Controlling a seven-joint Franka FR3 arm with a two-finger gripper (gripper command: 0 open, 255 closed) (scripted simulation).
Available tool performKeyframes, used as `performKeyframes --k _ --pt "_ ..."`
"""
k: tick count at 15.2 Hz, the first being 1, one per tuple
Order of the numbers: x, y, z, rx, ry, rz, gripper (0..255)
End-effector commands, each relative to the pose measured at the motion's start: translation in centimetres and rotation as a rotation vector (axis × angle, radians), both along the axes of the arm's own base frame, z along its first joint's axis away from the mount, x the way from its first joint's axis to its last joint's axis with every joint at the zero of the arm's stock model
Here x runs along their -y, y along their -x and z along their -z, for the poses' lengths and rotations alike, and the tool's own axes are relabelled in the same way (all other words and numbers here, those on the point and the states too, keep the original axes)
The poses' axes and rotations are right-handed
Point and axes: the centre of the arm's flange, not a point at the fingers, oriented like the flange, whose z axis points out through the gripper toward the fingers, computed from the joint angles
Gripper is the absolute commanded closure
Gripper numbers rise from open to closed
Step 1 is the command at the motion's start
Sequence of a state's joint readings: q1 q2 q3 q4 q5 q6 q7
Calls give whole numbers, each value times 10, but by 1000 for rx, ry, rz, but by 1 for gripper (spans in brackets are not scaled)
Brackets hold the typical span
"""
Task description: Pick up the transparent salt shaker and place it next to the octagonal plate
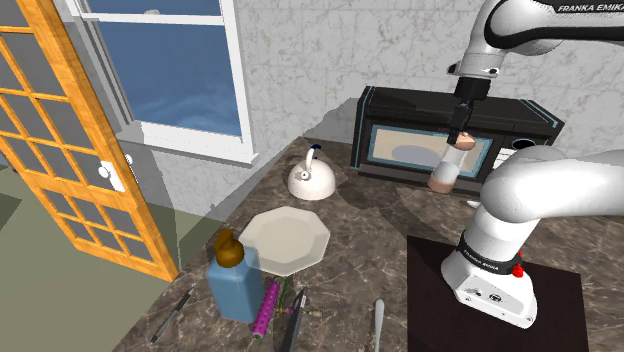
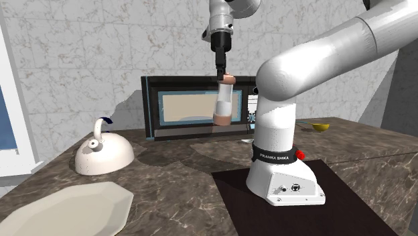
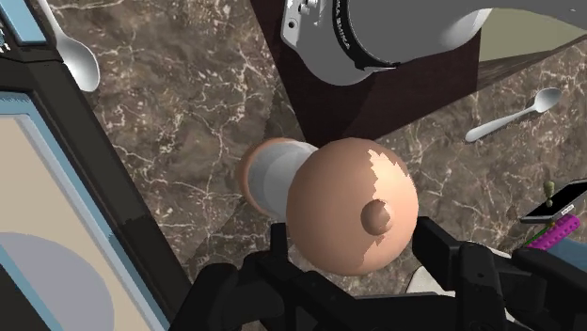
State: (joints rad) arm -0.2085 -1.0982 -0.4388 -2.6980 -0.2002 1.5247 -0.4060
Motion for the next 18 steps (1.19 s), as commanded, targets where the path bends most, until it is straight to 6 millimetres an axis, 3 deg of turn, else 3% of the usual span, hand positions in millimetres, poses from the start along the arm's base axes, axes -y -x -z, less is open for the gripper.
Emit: performKeyframes --k 1,18 --pt "0 0 -11 0 0 0 255" --pt "0 0 -101 0 0 0 255"
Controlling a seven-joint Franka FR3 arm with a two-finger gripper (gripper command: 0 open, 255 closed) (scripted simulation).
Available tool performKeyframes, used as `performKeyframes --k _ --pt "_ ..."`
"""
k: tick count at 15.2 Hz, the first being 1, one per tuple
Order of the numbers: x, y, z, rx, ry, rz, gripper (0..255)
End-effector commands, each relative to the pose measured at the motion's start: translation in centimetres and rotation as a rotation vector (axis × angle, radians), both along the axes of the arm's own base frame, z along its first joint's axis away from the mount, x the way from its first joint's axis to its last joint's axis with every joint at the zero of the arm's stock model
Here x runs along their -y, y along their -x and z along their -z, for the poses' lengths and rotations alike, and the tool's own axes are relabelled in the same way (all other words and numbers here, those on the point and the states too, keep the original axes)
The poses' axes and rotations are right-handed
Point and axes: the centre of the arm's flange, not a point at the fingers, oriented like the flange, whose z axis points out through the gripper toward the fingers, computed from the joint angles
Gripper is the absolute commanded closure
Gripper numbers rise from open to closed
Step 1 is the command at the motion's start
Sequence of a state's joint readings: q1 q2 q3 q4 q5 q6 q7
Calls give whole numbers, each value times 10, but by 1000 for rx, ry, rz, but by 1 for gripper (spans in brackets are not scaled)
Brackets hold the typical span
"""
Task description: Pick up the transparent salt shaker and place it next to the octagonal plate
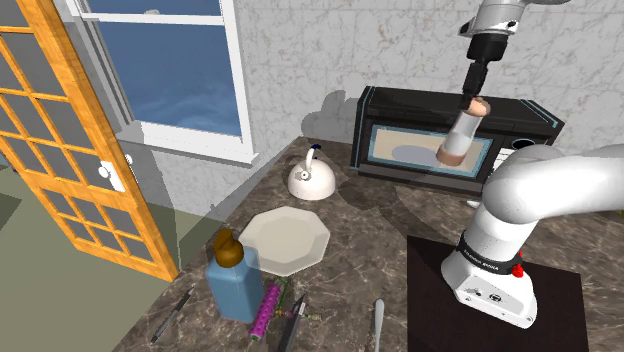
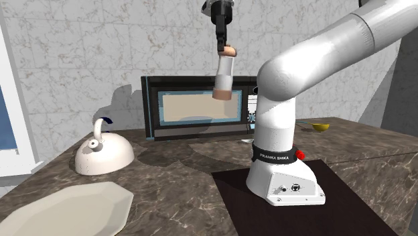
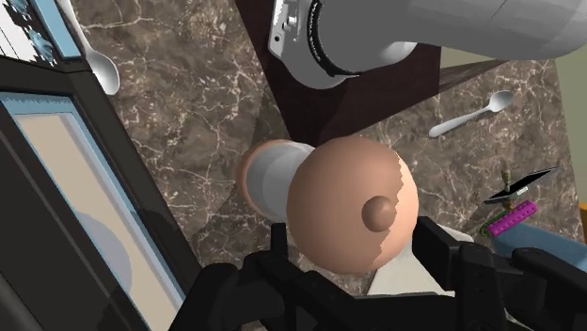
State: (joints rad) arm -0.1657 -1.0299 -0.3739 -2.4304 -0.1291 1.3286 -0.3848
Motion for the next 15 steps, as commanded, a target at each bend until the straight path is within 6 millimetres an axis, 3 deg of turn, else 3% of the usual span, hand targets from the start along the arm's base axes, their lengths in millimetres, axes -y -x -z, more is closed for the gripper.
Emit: performKeyframes --k 1,2,15 --pt "0 0 -11 0 0 0 255" --pt "0 0 -14 0 0 0 255" --pt "-138 -102 -14 0 0 0 255"
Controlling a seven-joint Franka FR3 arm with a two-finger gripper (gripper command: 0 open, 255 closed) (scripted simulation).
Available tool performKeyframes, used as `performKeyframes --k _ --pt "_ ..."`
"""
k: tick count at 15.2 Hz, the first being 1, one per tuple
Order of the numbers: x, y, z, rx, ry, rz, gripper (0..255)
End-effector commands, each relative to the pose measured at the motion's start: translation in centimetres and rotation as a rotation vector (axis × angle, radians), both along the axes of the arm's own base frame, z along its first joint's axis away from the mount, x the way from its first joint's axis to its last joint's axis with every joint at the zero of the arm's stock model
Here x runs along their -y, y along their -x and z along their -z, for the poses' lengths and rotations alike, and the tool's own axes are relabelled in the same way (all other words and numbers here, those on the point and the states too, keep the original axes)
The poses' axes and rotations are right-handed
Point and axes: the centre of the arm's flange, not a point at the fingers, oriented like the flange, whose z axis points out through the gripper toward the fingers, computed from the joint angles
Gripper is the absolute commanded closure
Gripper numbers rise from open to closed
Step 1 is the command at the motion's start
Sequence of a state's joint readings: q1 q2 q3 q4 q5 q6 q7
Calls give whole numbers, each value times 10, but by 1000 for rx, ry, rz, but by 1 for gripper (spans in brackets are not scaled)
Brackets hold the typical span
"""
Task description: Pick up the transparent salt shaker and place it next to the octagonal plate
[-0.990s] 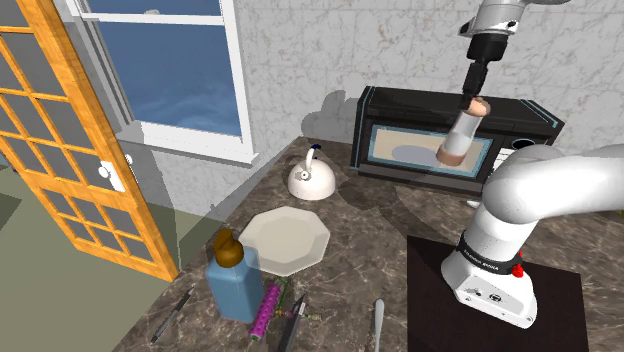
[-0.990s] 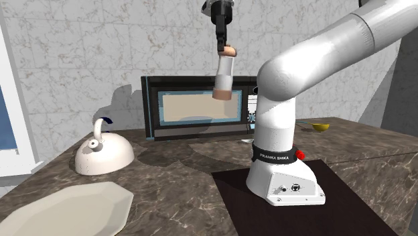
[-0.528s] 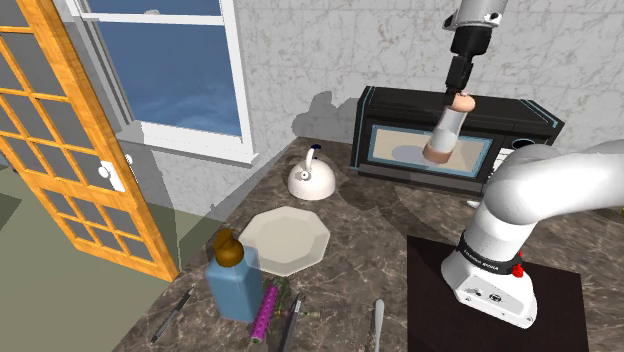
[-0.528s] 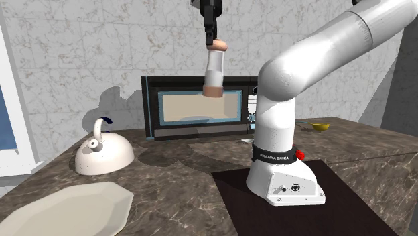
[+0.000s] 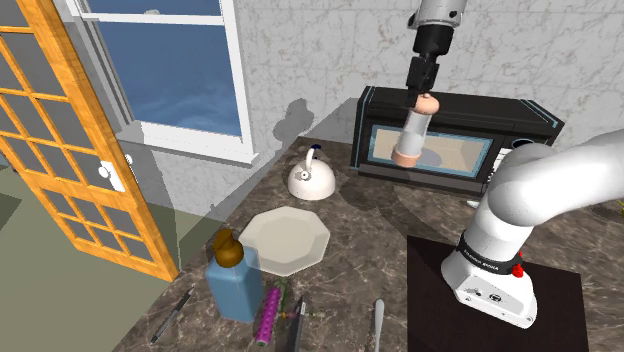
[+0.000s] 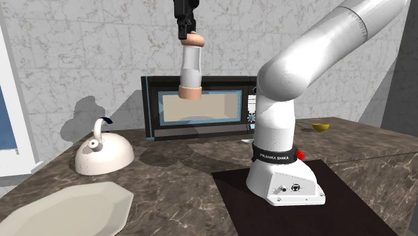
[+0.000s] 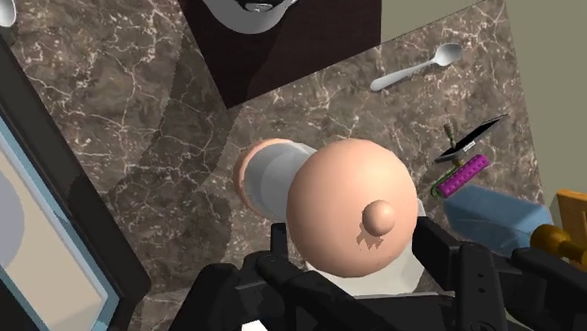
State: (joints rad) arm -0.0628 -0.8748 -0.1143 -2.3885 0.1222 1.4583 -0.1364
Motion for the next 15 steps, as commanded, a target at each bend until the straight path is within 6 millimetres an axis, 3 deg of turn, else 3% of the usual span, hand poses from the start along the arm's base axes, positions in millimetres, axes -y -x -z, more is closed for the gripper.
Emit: performKeyframes --k 1,15 --pt "-23 -17 2 0 -2 1 255" --pt "-172 -127 2 0 -2 1 255"
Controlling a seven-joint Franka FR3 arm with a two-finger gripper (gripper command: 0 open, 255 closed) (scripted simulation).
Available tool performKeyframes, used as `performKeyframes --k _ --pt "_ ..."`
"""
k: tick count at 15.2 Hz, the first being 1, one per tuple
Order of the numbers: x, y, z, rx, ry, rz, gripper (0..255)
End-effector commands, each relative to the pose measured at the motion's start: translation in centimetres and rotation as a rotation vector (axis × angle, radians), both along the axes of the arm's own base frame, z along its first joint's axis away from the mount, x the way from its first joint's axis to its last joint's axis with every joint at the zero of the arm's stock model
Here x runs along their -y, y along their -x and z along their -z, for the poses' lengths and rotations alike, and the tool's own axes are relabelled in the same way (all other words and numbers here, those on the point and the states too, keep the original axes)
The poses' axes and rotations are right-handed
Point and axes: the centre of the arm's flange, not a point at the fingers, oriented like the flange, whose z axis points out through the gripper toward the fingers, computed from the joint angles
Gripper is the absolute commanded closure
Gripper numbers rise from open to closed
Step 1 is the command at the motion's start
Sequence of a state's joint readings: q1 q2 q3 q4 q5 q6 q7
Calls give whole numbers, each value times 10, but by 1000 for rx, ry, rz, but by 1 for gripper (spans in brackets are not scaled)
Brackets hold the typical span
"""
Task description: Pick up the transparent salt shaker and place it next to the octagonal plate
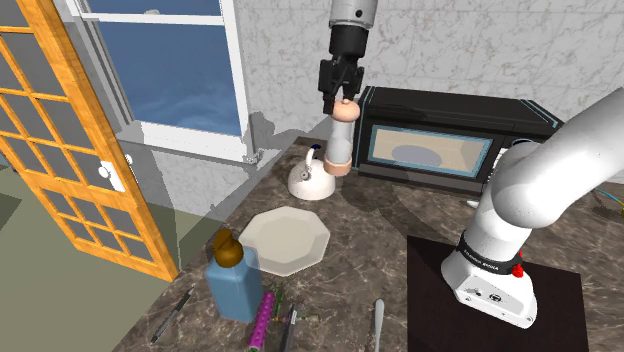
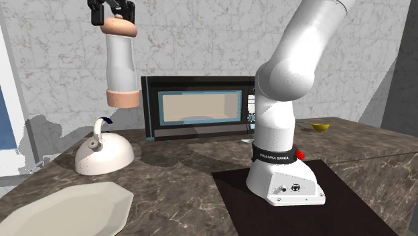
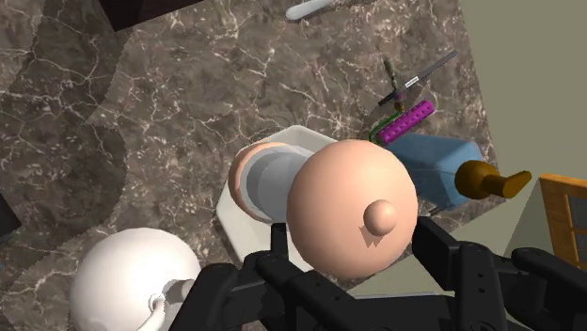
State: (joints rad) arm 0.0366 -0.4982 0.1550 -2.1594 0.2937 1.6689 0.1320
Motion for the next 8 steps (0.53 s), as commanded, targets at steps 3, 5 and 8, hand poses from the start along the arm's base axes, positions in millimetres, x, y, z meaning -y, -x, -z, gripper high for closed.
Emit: performKeyframes --k 3,5,8 --pt "-42 -31 0 0 -1 1 255" --pt "-64 -47 0 0 -1 1 255" --pt "-96 -70 0 0 -1 1 255"
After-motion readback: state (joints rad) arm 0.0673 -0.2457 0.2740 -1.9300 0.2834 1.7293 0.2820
